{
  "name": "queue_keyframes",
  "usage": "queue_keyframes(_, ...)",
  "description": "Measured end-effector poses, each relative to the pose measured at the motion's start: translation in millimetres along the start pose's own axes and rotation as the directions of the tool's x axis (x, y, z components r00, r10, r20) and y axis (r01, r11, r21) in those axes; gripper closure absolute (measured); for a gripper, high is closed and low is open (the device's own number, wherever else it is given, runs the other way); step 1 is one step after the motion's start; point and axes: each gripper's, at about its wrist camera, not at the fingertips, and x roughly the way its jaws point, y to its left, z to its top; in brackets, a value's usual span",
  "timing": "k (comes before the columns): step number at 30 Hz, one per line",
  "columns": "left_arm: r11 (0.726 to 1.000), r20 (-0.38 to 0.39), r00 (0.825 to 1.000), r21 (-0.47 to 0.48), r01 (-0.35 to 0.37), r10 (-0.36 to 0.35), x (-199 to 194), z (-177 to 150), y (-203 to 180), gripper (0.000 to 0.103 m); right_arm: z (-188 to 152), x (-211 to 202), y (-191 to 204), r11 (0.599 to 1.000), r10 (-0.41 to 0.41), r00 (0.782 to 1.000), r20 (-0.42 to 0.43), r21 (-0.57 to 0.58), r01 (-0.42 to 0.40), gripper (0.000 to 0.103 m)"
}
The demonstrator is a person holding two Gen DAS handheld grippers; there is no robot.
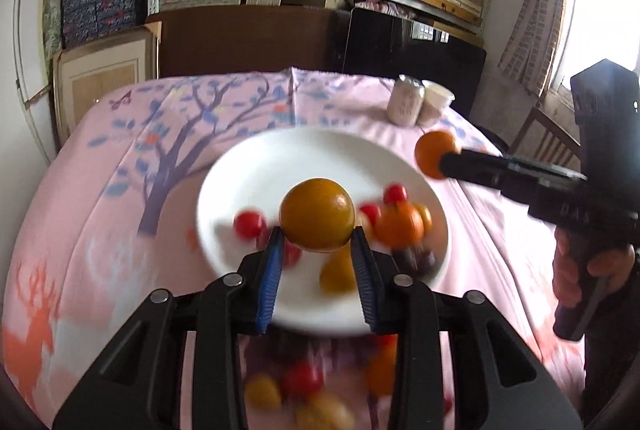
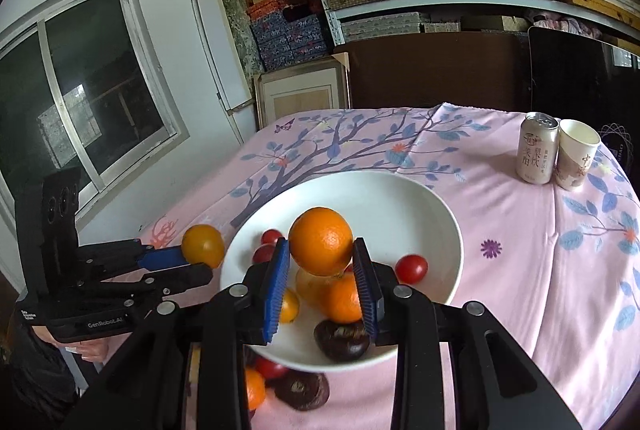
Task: Organize fruits
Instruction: 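Drop the mandarin with right tool while left tool drops a yellow tomato on the plate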
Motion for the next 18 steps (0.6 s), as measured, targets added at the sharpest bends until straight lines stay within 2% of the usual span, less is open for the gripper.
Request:
queue_keyframes(2, 0.997, -0.014, 0.999, -0.05, 0.051, -0.052, 21, 11, 8, 0.068, 7, 17, -10, 1.0, -0.023, 1.0, -0.005, -0.003, 0.023, 0.068)
queue_keyframes(3, 0.996, -0.033, 0.998, -0.074, 0.058, -0.061, 32, 16, 11, 0.065, 8, 22, -14, 1.0, -0.025, 1.0, 0.006, -0.01, 0.025, 0.049)
queue_keyframes(4, 0.995, -0.035, 0.998, -0.088, 0.045, -0.049, 39, 17, 14, 0.039, 7, 23, -16, 0.999, -0.046, 0.999, 0.02, -0.012, 0.047, 0.024)
queue_keyframes(5, 0.995, -0.028, 0.999, -0.096, 0.025, -0.028, 42, 19, 15, 0.013, 6, 21, -19, 0.997, -0.074, 0.996, 0.046, -0.007, 0.075, 0.019)
queue_keyframes(7, 0.995, 0.005, 1.0, -0.102, -0.02, 0.02, 39, 17, 18, 0.01, 4, 15, -21, 0.997, -0.08, 0.995, 0.065, -0.009, 0.081, 0.015)
queue_keyframes(11, 0.995, -0.007, 1.0, -0.103, -0.014, 0.014, 17, 6, 24, 0.009, -11, -7, -16, 0.996, -0.088, 0.996, 0.032, 0.001, 0.088, 0.015)
queue_keyframes(13, 0.996, -0.008, 1.0, -0.09, -0.011, 0.011, 0, -2, 25, 0.009, -29, -21, 1, 0.994, -0.097, 0.995, 0.005, -0.046, 0.097, 0.015)
queue_keyframes(16, 0.999, 0.006, 1.0, -0.034, -0.027, 0.027, -33, -24, 18, 0.009, -64, -37, 43, 0.989, -0.056, 0.997, -0.047, -0.142, 0.049, 0.015)
queue_keyframes(18, 0.999, -0.001, 0.999, 0.013, -0.035, 0.035, -49, -42, 10, 0.009, -88, -41, 70, 0.981, -0.062, 0.994, -0.093, -0.189, 0.043, 0.015)
